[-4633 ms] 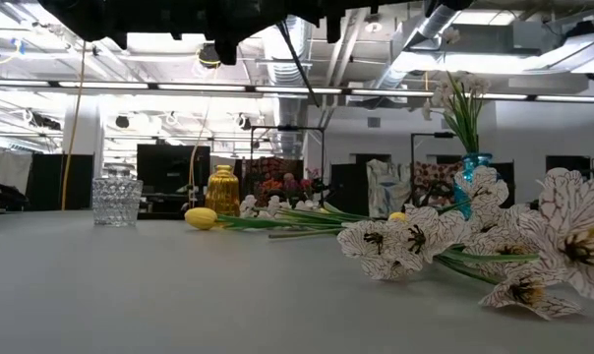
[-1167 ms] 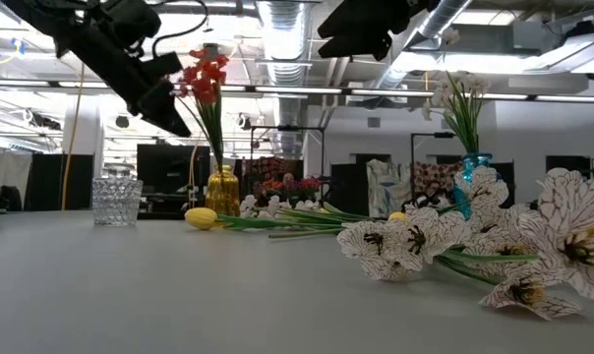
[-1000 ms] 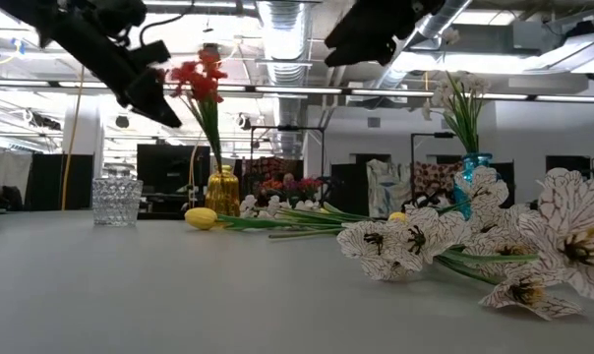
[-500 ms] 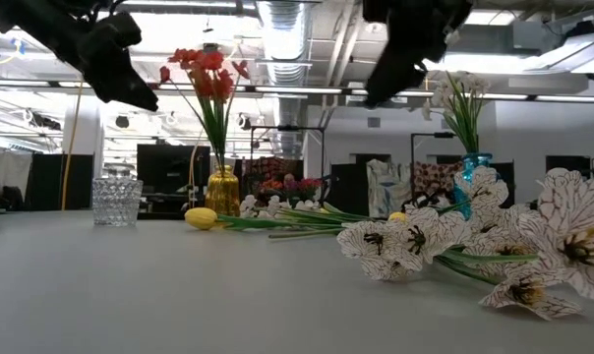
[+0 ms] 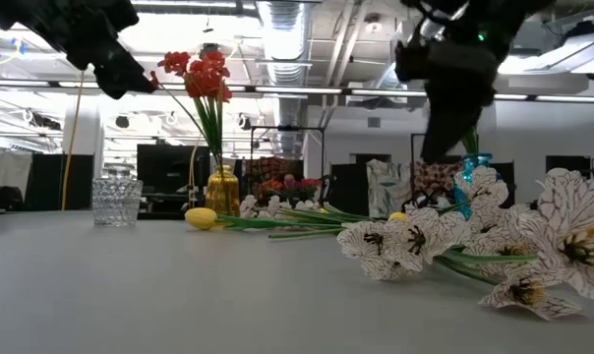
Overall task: Sort flowers into vase by color
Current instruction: Put the top red flowers into the yellow vase
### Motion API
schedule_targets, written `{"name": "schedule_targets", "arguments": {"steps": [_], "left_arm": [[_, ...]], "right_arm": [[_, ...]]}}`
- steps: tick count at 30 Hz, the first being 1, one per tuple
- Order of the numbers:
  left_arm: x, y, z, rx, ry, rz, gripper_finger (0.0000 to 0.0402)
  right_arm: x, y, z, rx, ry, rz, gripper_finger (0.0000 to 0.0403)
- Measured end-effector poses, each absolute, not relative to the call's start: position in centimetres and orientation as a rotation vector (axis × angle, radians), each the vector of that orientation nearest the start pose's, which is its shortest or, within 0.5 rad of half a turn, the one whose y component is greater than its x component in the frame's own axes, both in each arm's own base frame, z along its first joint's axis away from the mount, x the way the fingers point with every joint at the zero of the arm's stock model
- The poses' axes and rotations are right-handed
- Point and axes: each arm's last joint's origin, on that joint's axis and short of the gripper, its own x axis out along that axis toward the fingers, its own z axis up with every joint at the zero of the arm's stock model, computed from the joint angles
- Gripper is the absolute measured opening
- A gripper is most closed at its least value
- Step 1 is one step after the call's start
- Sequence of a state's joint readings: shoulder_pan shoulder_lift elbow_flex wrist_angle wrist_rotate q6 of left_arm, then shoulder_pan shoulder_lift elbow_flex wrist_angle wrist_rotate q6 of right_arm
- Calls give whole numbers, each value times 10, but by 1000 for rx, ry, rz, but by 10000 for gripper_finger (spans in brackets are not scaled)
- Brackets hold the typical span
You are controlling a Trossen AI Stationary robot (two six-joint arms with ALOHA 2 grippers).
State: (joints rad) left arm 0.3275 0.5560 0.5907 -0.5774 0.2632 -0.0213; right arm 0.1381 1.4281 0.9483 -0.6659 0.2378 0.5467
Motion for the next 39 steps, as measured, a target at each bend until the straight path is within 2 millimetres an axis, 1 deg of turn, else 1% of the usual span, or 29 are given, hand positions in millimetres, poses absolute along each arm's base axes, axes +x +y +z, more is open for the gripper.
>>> {"name": "schedule_targets", "arguments": {"steps": [4,11,20,32,36,39], "left_arm": [[119,25,262,-177,527,81,182],[128,16,260,-153,537,82,182],[153,9,253,-136,575,38,182],[189,2,232,-113,651,-10,182],[197,0,226,-105,668,-25,182],[201,-2,223,-102,672,-33,182]], "right_arm": [[259,32,206,285,1091,-406,249],[249,37,191,249,1147,-416,249],[234,36,170,261,1212,-461,249],[215,34,148,289,1302,-493,249],[211,33,144,311,1319,-502,248],[210,34,142,328,1332,-490,235]]}}
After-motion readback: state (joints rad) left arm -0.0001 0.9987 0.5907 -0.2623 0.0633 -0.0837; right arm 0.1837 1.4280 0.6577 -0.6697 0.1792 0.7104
